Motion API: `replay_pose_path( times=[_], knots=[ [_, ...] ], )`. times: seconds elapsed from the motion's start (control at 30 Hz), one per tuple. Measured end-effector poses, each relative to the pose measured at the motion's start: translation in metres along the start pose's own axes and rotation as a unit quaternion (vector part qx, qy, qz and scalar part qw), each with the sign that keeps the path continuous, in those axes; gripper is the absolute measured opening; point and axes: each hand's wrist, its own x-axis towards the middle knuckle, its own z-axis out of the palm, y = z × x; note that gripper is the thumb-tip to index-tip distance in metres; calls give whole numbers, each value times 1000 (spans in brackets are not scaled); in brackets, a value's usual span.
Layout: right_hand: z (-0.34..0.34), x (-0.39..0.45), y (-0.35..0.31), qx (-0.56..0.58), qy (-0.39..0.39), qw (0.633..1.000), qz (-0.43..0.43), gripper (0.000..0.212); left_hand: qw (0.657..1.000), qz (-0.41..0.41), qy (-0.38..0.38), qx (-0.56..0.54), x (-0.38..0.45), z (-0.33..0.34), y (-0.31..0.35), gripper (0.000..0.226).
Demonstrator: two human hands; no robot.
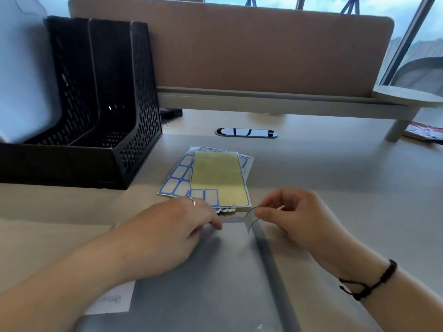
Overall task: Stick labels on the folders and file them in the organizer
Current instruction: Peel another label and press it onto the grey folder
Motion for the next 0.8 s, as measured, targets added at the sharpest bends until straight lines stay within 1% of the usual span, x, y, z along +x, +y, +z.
replay_pose_path(
  times=[0.07, 0.2, 0.33, 0.4, 0.47, 0.6, 0.8],
  knots=[
    [0, -2, 1, -1, -6, 1000, -4, 12, 1000, 5, -12, 2, -2, 0, 4, 37],
    [-3, -2, 3, -30, -27, 999, -5, 11, 999, 29, 6, 29, -4, 7, 14, 43],
    [-1, -3, 4, -53, -60, 997, 10, 10, 997, 23, 65, 20, -4, 12, 14, 27],
    [-1, -3, 2, -53, -79, 995, 21, 12, 996, 19, 78, 37, -3, 15, 14, 24],
    [-2, -2, -1, -59, -87, 994, 40, 19, 994, 25, 91, 63, -2, 15, 15, 24],
    [0, 2, -1, -65, -81, 993, 55, 25, 993, 40, 91, 70, -3, 18, 13, 27],
    [3, 5, -1, -110, -56, 992, 40, 33, 990, 68, 86, 92, -1, 23, 12, 35]
  ],
)
